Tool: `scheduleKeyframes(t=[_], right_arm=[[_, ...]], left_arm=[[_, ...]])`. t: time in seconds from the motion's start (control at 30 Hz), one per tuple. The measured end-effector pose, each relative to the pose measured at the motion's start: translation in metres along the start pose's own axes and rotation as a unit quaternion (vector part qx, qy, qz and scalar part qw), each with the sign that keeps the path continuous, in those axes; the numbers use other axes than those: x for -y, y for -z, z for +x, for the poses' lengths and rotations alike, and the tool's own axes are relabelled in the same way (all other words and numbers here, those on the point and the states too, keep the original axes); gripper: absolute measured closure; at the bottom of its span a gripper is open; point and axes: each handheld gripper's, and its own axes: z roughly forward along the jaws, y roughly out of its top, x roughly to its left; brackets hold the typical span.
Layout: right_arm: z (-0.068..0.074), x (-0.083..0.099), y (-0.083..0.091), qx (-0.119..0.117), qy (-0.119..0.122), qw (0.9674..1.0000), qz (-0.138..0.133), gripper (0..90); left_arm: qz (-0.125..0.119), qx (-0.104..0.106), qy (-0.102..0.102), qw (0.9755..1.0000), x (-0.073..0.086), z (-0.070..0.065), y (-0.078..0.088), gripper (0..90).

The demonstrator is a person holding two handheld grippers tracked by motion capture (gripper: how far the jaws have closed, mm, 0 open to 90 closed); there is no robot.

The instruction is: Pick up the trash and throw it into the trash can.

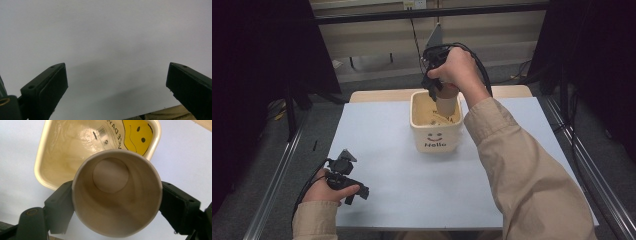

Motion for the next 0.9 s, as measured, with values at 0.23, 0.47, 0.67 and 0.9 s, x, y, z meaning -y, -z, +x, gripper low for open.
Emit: scheduleKeyframes(t=[0.23, 0.47, 0.67, 0.9], right_arm=[[-0.002, 0.001, 0.004, -0.012, 0.006, 0.9998, -0.013, 14.6], [-0.008, 0.007, 0.014, -0.018, 0.007, 0.9996, -0.019, 12.2], [-0.018, 0.014, 0.029, -0.021, -0.003, 0.9994, -0.027, 11.4], [-0.028, 0.020, 0.052, -0.019, -0.017, 0.9991, -0.034, 11.3]], left_arm=[[-0.006, -0.002, 0.006, 1.0000, 0.000, -0.002, -0.001, 3.6], [-0.007, -0.002, 0.005, 1.0000, 0.000, -0.002, -0.001, 3.6], [-0.003, -0.002, 0.001, 1.0000, 0.000, -0.003, -0.001, 3.6], [-0.004, -0.001, -0.001, 1.0000, 0.000, -0.002, -0.002, 3.6]])
